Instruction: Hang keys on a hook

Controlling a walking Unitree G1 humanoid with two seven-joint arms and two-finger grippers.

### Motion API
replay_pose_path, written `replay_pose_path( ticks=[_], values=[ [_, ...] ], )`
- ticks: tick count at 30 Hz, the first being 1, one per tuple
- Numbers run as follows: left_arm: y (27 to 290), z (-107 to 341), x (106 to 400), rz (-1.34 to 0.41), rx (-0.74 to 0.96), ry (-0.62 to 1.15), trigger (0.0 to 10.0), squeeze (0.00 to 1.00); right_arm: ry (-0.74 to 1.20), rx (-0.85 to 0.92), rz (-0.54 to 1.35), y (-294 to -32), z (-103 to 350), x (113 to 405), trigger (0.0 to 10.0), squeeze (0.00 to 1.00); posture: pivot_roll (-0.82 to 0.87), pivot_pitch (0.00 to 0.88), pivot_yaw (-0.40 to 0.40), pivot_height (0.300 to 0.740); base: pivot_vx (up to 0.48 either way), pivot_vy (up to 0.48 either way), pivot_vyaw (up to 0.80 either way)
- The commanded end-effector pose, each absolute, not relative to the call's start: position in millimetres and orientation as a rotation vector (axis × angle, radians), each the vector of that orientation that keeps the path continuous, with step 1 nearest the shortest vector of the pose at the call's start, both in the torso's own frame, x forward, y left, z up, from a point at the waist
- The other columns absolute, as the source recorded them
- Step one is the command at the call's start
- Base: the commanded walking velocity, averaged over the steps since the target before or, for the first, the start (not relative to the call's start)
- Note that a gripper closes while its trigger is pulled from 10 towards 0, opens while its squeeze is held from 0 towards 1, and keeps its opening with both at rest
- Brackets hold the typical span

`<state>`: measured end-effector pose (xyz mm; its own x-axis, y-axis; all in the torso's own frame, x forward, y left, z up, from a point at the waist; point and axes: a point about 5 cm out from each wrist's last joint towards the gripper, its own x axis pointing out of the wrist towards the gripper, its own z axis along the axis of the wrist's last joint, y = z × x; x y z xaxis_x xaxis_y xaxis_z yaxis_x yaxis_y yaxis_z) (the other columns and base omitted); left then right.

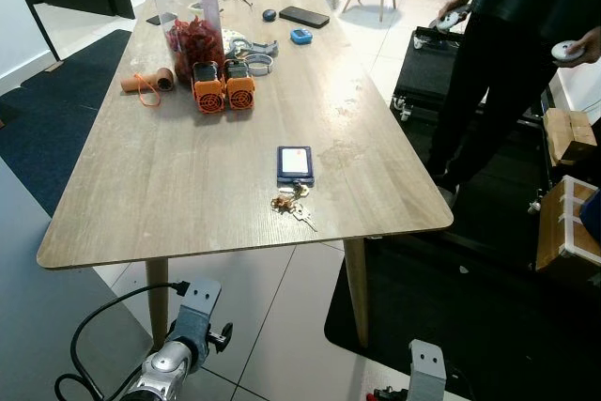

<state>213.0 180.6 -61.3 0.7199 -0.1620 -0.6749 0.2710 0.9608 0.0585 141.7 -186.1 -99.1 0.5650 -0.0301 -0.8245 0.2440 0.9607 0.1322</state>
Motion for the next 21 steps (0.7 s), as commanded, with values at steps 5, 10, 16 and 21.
replay_pose_path(
  ticks=[5,10,16,21],
  values=[
    [183,-46,234,-0.202,0.111,0.628,10.0,0.00,0.761,0.274,-0.212,-197,-79,178,10.0,0.00,0.09,0.030,-0.012,0.740,0.000,0.000,0.00],
    [179,-44,238,-0.213,0.114,0.618,10.0,0.00,0.789,0.272,-0.207,-195,-80,179,10.0,0.00,0.09,0.031,-0.012,0.740,0.000,0.000,0.00],
    [186,-56,217,-0.218,0.141,0.686,10.0,0.00,0.919,0.253,-0.173,-187,-95,151,10.0,0.00,0.09,0.033,-0.009,0.740,0.000,0.000,0.00],
    [193,-63,205,-0.212,0.150,0.724,10.0,0.00,0.958,0.250,-0.181,-187,-101,136,10.0,0.00,0.09,0.035,-0.010,0.740,0.000,0.000,0.00]
  ],
)
